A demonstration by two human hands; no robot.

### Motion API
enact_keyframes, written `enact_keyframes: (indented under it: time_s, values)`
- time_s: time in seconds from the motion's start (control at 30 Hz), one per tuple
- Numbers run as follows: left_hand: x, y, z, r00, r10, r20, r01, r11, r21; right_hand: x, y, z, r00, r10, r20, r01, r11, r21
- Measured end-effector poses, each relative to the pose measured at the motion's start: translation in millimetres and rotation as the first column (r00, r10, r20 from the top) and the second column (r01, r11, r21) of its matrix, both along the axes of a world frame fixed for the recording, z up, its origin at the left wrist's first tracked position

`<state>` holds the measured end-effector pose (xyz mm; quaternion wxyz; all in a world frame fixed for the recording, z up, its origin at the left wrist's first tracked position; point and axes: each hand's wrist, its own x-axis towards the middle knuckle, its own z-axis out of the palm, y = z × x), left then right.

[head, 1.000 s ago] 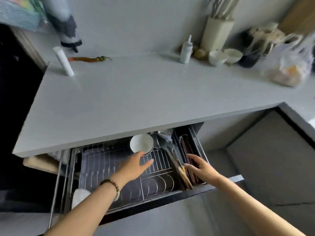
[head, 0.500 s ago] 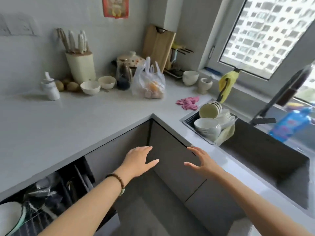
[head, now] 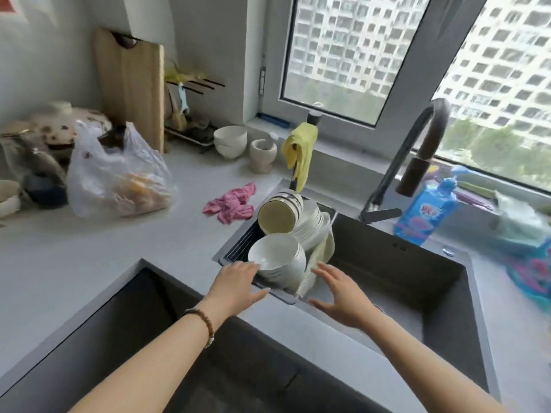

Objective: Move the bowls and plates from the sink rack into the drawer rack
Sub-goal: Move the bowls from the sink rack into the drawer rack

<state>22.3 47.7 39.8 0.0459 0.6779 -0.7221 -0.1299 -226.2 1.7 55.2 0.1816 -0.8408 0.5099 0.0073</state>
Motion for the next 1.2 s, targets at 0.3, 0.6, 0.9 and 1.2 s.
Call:
enact_keyframes:
  time_s: [0.3, 0.6, 0.9, 1.2]
  values:
    - [-18, -74, -33, 0.996, -0.055, -0.063, 0.064, 0.986, 0.151, 5, -62, -46, 0.99, 0.136, 0.034, -0.137, 0.99, 0.029]
    - [-14, -83, -38, 0.953, 0.032, -0.303, 0.016, 0.988, 0.154, 0, -65, -59, 0.974, 0.214, 0.068, -0.216, 0.976, 0.025]
    - [-6, -91, -35, 0.885, 0.035, -0.465, -0.001, 0.997, 0.073, 0, -65, -53, 0.976, 0.205, 0.08, -0.208, 0.977, 0.036]
    - [21, -74, 12, 0.599, 0.128, -0.79, -0.185, 0.983, 0.019, 40, -59, -20, 0.938, 0.096, 0.332, -0.129, 0.988, 0.079]
